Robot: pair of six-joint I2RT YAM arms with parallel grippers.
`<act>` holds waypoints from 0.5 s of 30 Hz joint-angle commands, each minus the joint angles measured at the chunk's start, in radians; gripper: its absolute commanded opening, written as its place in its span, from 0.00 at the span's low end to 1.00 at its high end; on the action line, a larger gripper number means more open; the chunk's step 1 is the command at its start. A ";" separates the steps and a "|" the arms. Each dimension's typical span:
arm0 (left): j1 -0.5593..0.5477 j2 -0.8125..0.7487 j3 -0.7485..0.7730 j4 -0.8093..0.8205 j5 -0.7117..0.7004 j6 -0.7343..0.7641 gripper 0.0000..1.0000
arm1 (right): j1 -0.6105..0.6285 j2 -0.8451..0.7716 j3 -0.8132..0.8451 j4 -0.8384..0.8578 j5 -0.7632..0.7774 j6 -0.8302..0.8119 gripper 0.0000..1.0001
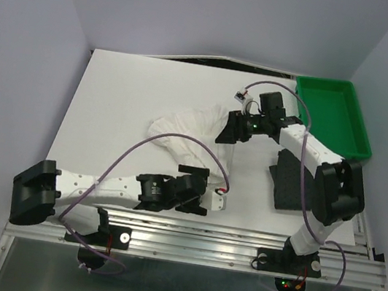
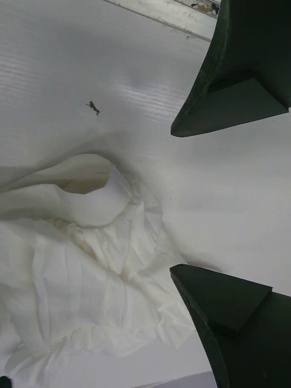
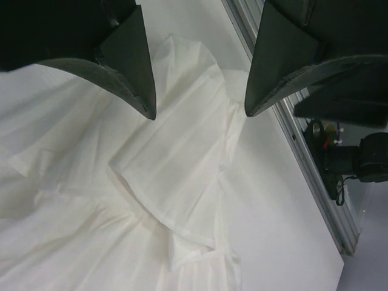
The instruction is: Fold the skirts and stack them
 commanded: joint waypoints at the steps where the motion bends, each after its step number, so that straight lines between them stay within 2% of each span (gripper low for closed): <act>1: -0.121 0.107 -0.002 0.173 -0.200 0.024 0.99 | 0.046 0.074 0.084 0.100 -0.113 -0.003 0.64; 8: -0.152 0.358 0.068 0.228 -0.281 -0.008 0.99 | 0.101 0.212 0.173 0.109 -0.175 -0.039 0.61; 12: -0.146 0.478 0.096 0.254 -0.341 -0.016 0.98 | 0.110 0.282 0.175 0.109 -0.159 -0.063 0.60; 15: -0.121 0.550 0.134 0.257 -0.353 -0.034 0.85 | 0.110 0.354 0.168 0.093 -0.137 -0.112 0.56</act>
